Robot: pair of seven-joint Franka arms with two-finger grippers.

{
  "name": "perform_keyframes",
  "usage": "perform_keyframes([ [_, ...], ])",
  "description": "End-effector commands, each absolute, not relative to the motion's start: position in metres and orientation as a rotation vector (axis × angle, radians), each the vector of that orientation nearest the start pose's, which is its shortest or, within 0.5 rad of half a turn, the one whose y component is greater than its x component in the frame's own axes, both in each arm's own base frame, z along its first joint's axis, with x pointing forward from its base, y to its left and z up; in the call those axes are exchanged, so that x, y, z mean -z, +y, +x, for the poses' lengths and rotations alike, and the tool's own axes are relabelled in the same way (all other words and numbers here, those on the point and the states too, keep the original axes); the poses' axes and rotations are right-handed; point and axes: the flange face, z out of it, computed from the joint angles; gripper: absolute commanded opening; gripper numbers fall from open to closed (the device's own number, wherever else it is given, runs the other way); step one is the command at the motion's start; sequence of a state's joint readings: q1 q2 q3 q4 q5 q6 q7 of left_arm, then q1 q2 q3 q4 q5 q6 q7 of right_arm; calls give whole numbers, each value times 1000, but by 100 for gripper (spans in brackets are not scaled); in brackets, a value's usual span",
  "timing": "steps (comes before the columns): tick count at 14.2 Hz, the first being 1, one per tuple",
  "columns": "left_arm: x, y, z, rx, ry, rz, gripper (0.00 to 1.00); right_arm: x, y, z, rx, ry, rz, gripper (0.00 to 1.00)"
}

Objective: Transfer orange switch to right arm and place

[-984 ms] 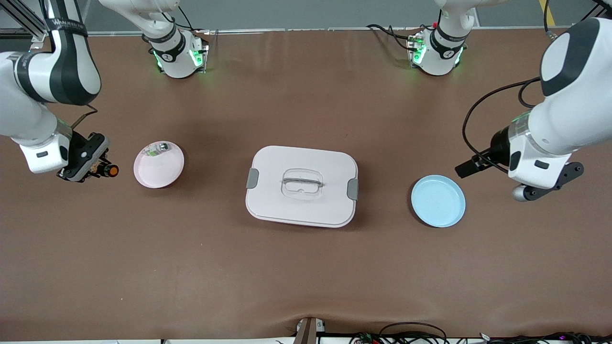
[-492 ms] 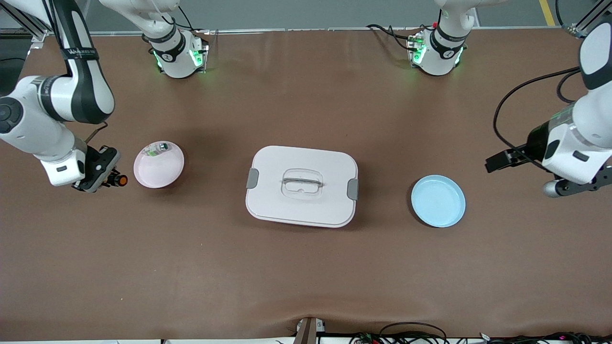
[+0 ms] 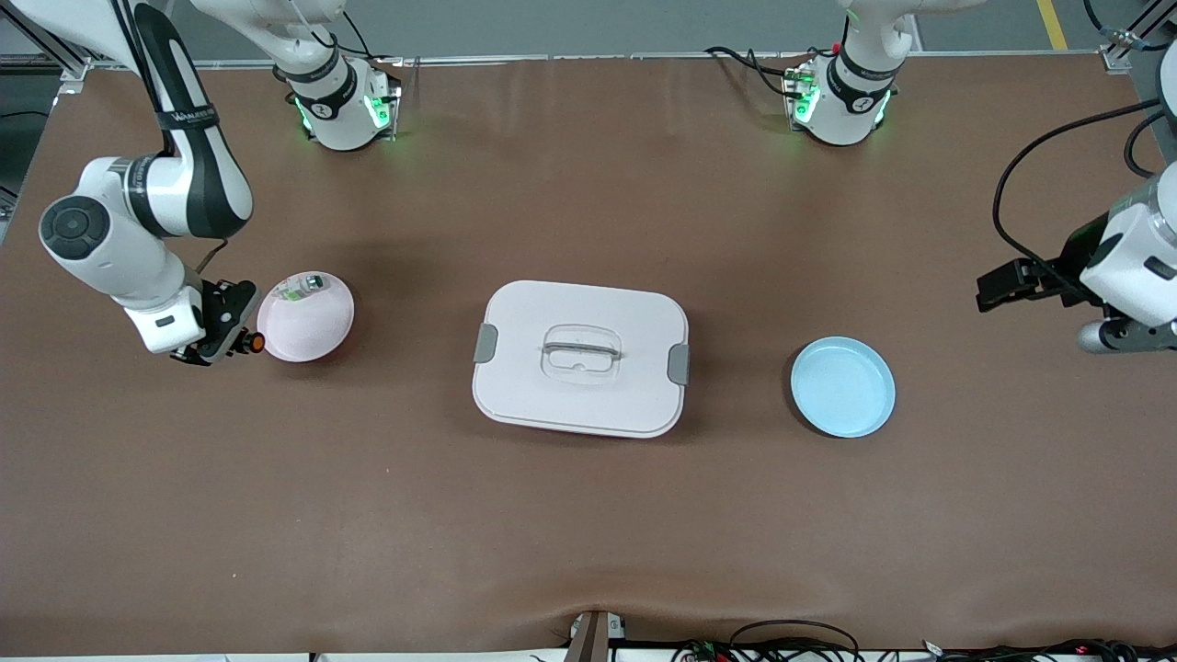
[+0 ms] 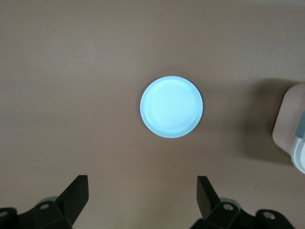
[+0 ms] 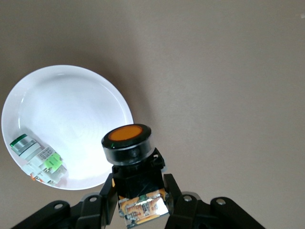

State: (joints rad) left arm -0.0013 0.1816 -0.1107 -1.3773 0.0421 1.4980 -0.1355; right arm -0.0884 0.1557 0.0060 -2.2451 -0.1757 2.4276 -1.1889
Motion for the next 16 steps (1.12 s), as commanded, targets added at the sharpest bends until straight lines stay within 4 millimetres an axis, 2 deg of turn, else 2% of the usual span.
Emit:
perform_keyframes([
  [1,-620,-59,556,-33,33,-3123,100,-283,-42,539,-109,-1921,-2621,0],
  [4,-620,-62,554,32,49,-3121,100,-266,-32,539,-129,-1936,-2591,0],
  [6,-632,-72,546,67,67,-3111,100,-256,-32,539,-136,-1935,-2583,0],
  [8,-640,-64,541,84,46,-3110,100,-248,-30,539,-128,-1939,-2579,0],
  [11,-640,-52,525,70,17,-3121,100,-229,-27,520,-186,-1927,-2545,0],
  [16,-640,-49,524,56,19,-3122,100,-214,-26,503,-207,-1919,-2527,0],
])
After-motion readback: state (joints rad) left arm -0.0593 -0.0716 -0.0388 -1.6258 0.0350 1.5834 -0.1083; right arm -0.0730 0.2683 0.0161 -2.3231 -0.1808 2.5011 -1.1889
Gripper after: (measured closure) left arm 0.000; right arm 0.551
